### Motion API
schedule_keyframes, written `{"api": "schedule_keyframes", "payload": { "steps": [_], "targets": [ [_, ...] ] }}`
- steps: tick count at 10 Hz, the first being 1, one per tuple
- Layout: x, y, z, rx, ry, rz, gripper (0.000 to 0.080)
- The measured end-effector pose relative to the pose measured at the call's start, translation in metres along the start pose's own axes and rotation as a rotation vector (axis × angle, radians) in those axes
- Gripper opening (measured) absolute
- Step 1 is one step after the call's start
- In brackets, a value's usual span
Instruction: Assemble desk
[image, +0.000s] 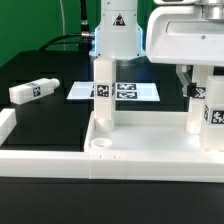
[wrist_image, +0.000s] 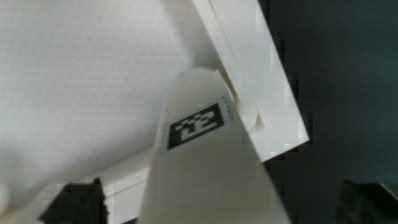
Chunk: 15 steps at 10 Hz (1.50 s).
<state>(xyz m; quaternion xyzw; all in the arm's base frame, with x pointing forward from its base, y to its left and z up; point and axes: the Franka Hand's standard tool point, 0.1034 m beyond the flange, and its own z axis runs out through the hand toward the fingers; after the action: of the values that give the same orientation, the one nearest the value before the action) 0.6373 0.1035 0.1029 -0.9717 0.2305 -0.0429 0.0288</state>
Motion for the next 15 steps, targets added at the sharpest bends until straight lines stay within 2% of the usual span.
{"api": "schedule_keyframes", "payload": {
  "steps": [4, 7, 8, 9, 10, 13, 15],
  "targets": [
    [0.0002, 0.0014, 0.0009, -0.022, 0.010, -0.294, 0.0649],
    [-0.0001, 0.0018, 0.0013, -0.036, 0.012, -0.392, 0.0640],
    [0.0002, 0.0022, 0.0012, -0.036, 0.012, -0.390, 0.0478],
    [0.0003, 0.0023, 0.0012, -0.036, 0.012, -0.390, 0.0478],
    [0.0002, 0.0023, 0.0012, -0.036, 0.012, -0.390, 0.0284],
    [0.0005, 0.0027, 0.0012, -0.035, 0.012, -0.350, 0.0288],
    [0.0017, 0.0063, 0.0010, -0.037, 0.014, -0.188, 0.0288]
  ]
}}
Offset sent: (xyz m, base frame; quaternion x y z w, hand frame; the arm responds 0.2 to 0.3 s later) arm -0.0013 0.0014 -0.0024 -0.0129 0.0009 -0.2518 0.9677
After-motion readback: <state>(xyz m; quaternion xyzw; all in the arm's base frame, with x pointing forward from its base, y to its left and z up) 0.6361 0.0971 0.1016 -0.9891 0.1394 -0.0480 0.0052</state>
